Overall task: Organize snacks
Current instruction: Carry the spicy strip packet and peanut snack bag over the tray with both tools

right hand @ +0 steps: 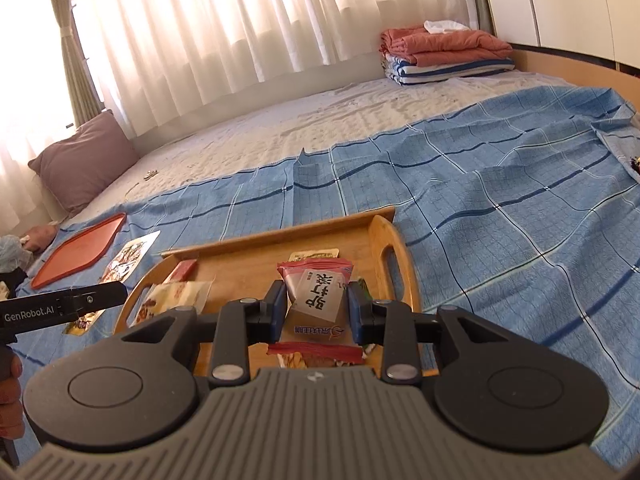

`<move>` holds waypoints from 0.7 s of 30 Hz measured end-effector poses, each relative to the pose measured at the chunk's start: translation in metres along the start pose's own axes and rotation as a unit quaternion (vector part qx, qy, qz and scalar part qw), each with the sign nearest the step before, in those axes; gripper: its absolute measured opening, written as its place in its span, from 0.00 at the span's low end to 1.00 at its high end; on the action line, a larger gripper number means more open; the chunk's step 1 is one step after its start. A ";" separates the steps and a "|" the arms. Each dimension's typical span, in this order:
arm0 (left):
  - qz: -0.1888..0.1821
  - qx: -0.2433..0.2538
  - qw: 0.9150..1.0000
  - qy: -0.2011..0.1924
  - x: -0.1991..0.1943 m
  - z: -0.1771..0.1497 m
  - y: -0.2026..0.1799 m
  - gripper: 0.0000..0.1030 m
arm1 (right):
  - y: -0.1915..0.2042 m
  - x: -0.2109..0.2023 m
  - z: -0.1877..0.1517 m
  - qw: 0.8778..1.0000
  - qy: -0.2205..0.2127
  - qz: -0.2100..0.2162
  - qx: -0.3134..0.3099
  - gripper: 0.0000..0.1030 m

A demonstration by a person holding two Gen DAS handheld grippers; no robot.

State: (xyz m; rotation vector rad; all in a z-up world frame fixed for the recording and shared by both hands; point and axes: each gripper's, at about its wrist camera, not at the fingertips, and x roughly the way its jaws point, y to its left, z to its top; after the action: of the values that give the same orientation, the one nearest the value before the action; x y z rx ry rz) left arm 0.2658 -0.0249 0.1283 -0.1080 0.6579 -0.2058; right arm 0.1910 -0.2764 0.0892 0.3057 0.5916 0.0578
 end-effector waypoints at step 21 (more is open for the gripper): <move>0.044 -0.034 0.995 0.083 0.146 0.047 0.015 0.58 | -0.010 0.127 0.045 0.997 0.074 -0.034 -0.002 0.35</move>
State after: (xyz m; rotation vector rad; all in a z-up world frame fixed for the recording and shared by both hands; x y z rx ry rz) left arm 0.4094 -0.0413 0.0760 -0.1287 0.8335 -0.1088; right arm 0.3215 -0.2796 0.0533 0.2792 0.7477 0.0157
